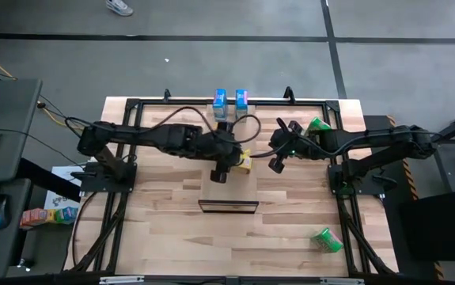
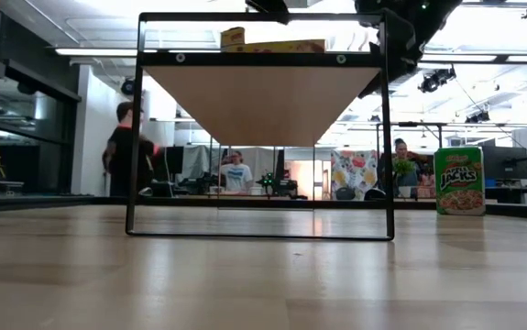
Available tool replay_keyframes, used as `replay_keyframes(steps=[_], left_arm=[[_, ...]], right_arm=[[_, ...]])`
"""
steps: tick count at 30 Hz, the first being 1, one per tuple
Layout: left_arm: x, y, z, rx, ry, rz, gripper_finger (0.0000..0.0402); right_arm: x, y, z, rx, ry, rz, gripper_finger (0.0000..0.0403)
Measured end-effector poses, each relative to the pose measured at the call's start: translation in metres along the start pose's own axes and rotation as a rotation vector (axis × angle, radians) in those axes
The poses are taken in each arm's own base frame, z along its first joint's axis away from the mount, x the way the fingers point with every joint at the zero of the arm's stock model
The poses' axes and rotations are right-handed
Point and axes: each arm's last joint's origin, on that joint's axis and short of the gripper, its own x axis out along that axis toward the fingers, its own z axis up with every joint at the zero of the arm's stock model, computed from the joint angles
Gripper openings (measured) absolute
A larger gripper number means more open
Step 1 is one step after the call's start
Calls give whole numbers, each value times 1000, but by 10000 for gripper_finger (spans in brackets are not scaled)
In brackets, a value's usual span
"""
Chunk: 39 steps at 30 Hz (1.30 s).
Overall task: Stack cereal on shelf
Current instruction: Put the yellow cereal box on the shelf
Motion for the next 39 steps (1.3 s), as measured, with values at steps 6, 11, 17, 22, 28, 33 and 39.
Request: replay_keyframes(steps=[6, 11, 17, 22, 28, 33, 39], left_arm=[[-75, 6, 2, -87, -154, 32, 243], [-142, 12, -16, -249, -263, -3, 243], [-176, -2, -55, -312, -370, -29, 243], [-177, -17, -96, -350, -481, 62, 243], [-158, -32, -139, -428, -618, 107, 243], [-144, -42, -161, -509, -684, 116, 243], [-118, -56, -179, -543, -677, 121, 243]], right_arm=[[-18, -2, 16, -38, -121, 41, 0], [-32, 0, 30, 1, -240, 178, 8], [-34, 5, 40, 22, -320, 279, 79], [-30, 13, 52, 41, -411, 388, 176], [-13, 38, 66, -14, -437, 519, 275], [-13, 46, 77, -147, -251, 295, 296], [-5, 58, 90, -171, -116, 273, 296]])
